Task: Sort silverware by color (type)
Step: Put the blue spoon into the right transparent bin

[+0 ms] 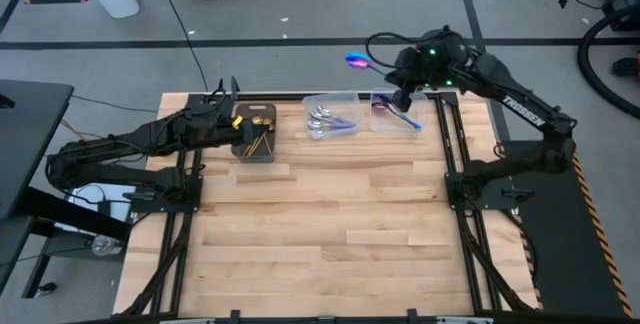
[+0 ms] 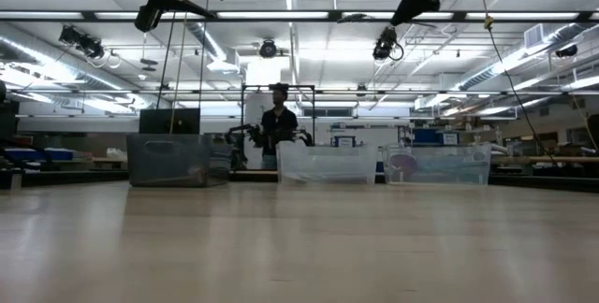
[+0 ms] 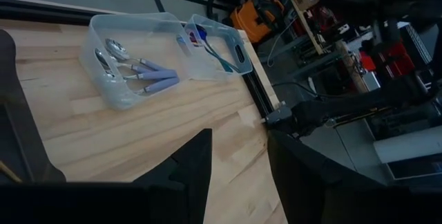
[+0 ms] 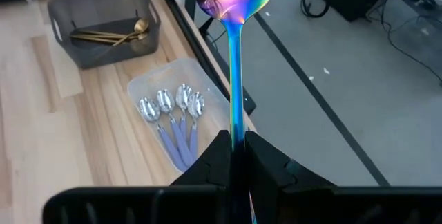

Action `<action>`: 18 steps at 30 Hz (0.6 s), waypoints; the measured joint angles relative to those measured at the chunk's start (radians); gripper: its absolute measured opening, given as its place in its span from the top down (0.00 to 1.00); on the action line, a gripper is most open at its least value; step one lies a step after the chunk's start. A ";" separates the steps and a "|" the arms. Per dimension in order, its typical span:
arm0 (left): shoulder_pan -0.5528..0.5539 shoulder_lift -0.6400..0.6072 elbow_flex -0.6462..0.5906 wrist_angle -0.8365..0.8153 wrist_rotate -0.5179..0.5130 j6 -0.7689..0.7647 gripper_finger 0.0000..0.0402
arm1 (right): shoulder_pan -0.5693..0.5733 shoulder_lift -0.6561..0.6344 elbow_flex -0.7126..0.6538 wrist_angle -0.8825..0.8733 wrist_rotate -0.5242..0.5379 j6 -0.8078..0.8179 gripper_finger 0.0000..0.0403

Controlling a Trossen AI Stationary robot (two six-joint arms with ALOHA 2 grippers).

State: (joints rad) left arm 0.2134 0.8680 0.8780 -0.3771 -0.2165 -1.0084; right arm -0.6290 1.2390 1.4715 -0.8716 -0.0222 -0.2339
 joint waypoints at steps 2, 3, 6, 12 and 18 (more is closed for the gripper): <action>0.000 0.000 0.000 0.000 0.000 0.000 0.63 | -0.002 -0.021 0.000 -0.010 -0.001 0.005 0.91; 0.000 0.000 0.000 0.000 0.000 0.001 0.63 | -0.003 -0.032 0.000 -0.012 -0.002 0.006 0.91; 0.000 0.000 0.000 0.000 -0.001 0.002 0.63 | -0.003 -0.064 0.000 -0.014 -0.003 0.007 0.91; 0.000 0.000 0.000 0.016 -0.026 0.006 0.63 | -0.003 -0.120 0.000 -0.014 -0.004 0.029 0.91; -0.008 0.002 0.000 0.169 -0.107 0.139 0.63 | -0.003 -0.143 0.000 -0.014 -0.004 0.048 0.91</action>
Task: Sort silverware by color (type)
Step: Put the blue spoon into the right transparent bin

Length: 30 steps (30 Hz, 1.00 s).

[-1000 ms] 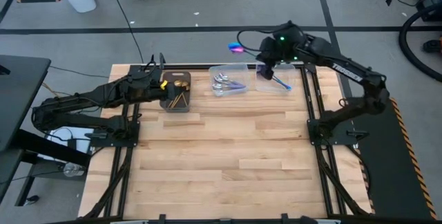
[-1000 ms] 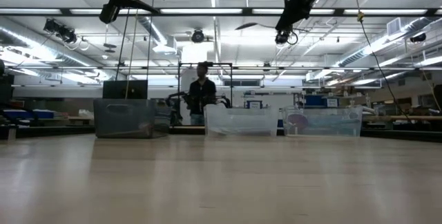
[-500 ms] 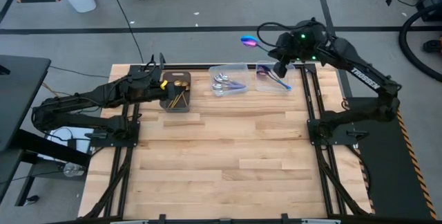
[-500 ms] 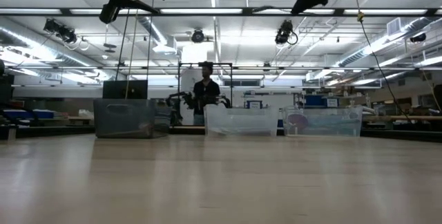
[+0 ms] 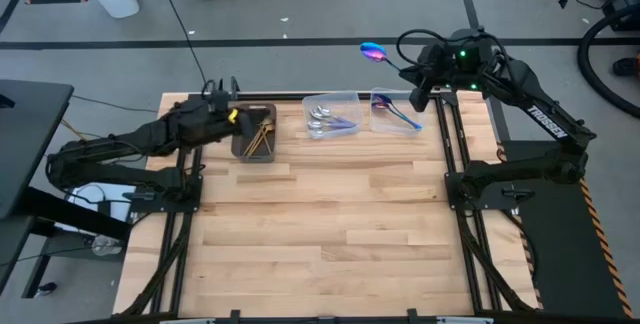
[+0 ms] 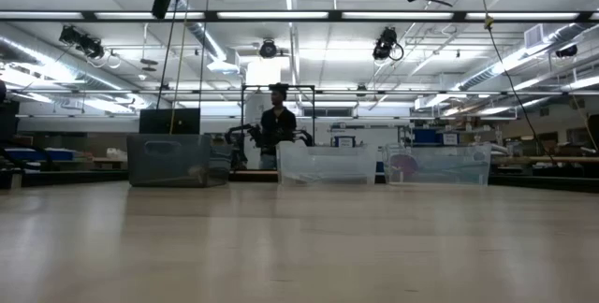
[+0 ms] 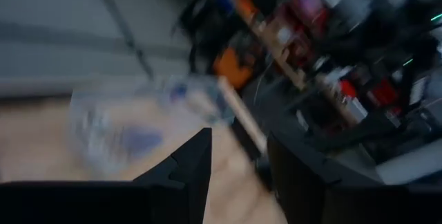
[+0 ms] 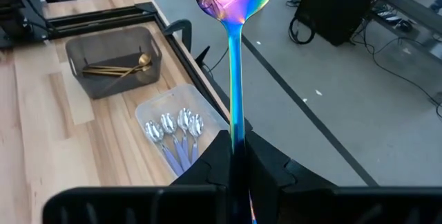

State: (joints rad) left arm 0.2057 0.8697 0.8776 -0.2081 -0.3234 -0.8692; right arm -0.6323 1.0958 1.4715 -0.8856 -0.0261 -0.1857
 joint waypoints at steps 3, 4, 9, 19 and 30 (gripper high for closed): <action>-0.021 0.002 0.000 0.125 -0.077 0.139 0.63 | 0.000 0.000 0.000 0.000 0.001 0.000 0.91; -0.027 0.002 0.000 0.160 -0.100 0.185 0.63 | 0.000 0.000 0.000 0.000 0.003 0.000 0.91; -0.050 0.003 0.000 0.208 -0.159 0.305 0.63 | 0.000 0.000 0.000 0.000 0.004 0.004 0.91; -0.053 0.003 0.000 0.195 -0.162 0.291 0.63 | 0.000 0.004 -0.008 0.005 0.007 0.004 0.91; -0.053 0.003 0.000 0.103 -0.162 0.219 0.63 | -0.021 0.005 -0.247 0.099 0.091 -0.023 0.91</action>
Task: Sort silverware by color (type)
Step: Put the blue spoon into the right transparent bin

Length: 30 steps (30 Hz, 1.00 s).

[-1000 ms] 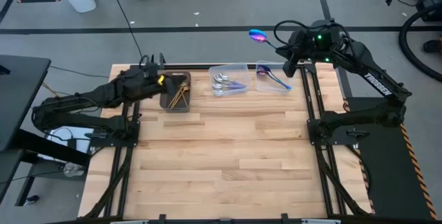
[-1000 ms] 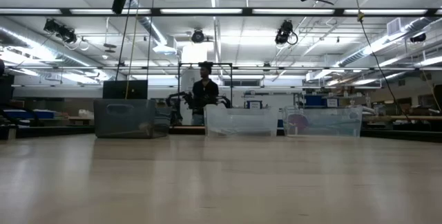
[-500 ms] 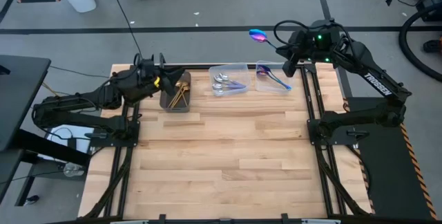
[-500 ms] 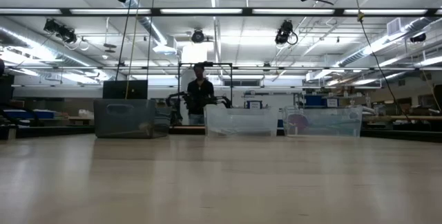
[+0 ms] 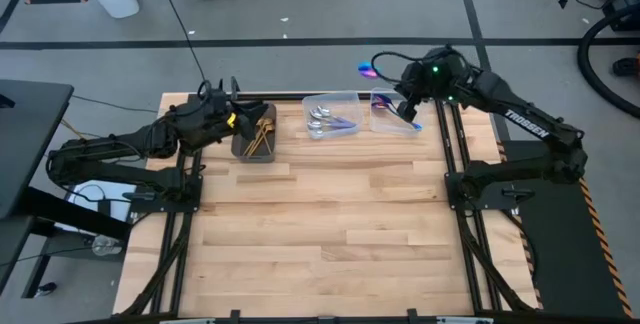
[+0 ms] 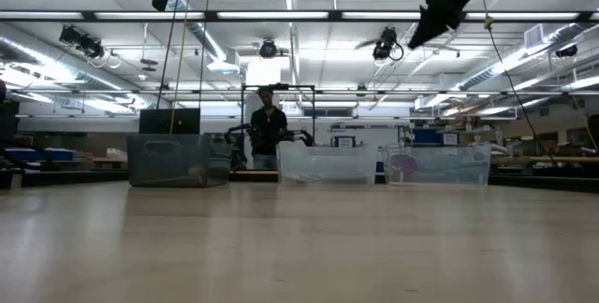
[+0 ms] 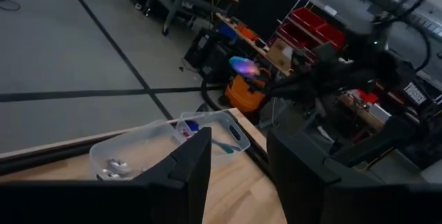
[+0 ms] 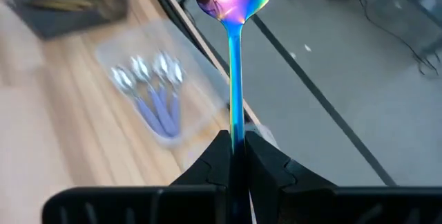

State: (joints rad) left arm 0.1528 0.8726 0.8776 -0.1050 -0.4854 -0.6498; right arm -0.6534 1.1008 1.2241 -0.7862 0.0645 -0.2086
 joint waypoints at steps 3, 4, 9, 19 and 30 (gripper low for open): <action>0.000 0.000 0.000 -0.003 0.000 0.000 0.63 | -0.026 0.006 -0.071 0.011 0.026 -0.001 0.91; 0.000 0.000 0.000 -0.004 0.000 0.000 0.63 | -0.035 0.008 -0.097 0.012 0.029 0.000 0.91; 0.000 0.000 0.000 -0.006 0.000 0.007 0.63 | -0.071 0.008 -0.232 0.098 0.105 0.004 0.91; 0.000 0.000 0.000 -0.006 0.000 0.008 0.63 | -0.082 0.008 -0.410 0.225 0.216 -0.116 0.91; 0.000 0.000 0.000 -0.006 0.000 0.010 0.63 | -0.080 0.009 -0.523 0.276 0.259 -0.318 0.91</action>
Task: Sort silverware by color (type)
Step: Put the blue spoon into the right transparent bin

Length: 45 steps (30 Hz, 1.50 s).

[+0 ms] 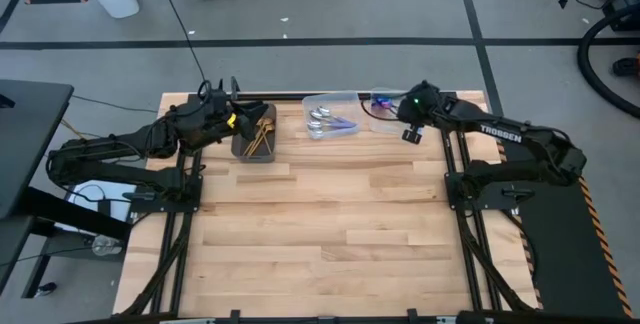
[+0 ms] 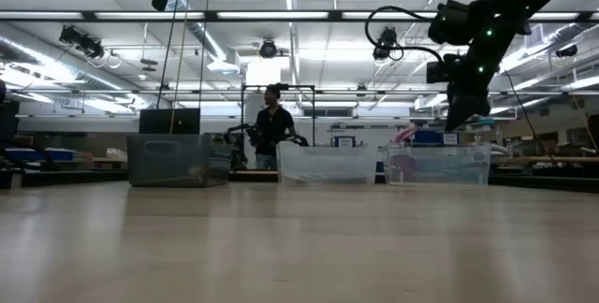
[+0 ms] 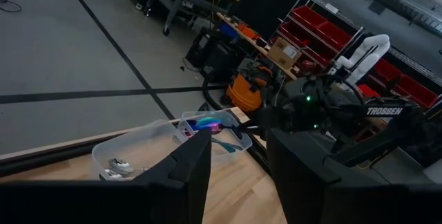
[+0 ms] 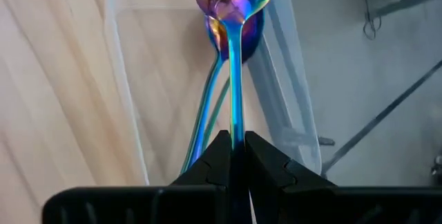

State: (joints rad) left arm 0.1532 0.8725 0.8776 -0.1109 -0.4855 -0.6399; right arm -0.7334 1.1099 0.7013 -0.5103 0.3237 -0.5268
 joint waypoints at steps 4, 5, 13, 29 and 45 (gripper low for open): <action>0.000 0.000 0.000 0.000 0.000 0.000 0.63 | 0.000 0.000 -0.049 0.089 -0.017 -0.066 0.91; 0.000 0.000 0.000 0.000 0.000 0.000 0.63 | 0.000 0.000 -0.063 0.111 -0.029 -0.095 0.91; 0.000 0.000 0.000 0.000 0.000 -0.003 0.63 | -0.001 0.000 -0.155 0.221 0.042 -0.072 0.91; 0.000 0.000 0.000 0.000 0.000 -0.011 0.63 | -0.011 0.001 -0.114 0.250 0.023 0.196 0.91; 0.000 0.000 0.000 0.000 0.000 -0.007 0.63 | -0.069 0.001 -0.222 0.399 -0.049 0.317 0.91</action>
State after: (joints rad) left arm 0.1528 0.8722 0.8776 -0.1104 -0.4858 -0.6468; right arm -0.8021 1.1110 0.4796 -0.1116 0.2745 -0.2101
